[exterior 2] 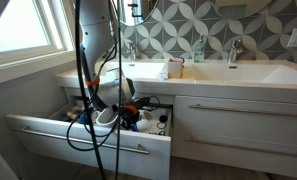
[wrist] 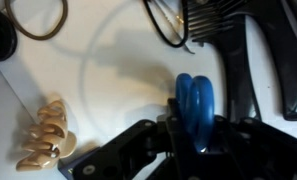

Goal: Take the scissors out of the drawer and place it on the counter

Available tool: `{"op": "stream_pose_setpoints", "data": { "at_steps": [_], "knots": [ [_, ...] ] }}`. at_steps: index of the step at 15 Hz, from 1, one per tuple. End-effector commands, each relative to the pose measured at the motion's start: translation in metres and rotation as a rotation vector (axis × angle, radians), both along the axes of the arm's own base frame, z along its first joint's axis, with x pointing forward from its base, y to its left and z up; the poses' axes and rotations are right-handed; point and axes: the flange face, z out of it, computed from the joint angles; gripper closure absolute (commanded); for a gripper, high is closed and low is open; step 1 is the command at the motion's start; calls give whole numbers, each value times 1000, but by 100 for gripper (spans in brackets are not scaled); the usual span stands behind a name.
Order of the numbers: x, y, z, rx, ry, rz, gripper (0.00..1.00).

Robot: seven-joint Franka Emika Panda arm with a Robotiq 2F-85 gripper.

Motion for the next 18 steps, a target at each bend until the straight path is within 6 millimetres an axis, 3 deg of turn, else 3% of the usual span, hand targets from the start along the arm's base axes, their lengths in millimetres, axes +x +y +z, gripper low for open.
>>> {"op": "stream_pose_setpoints", "data": {
  "at_steps": [1,4,9,18],
  "knots": [
    [-33,-5,22,20,15,6,96],
    [-51,-20,38,16,6,-55,96],
    [-67,-49,83,1,-46,-144,96],
    [-68,-74,198,-53,-268,-286,96]
  ]
}}
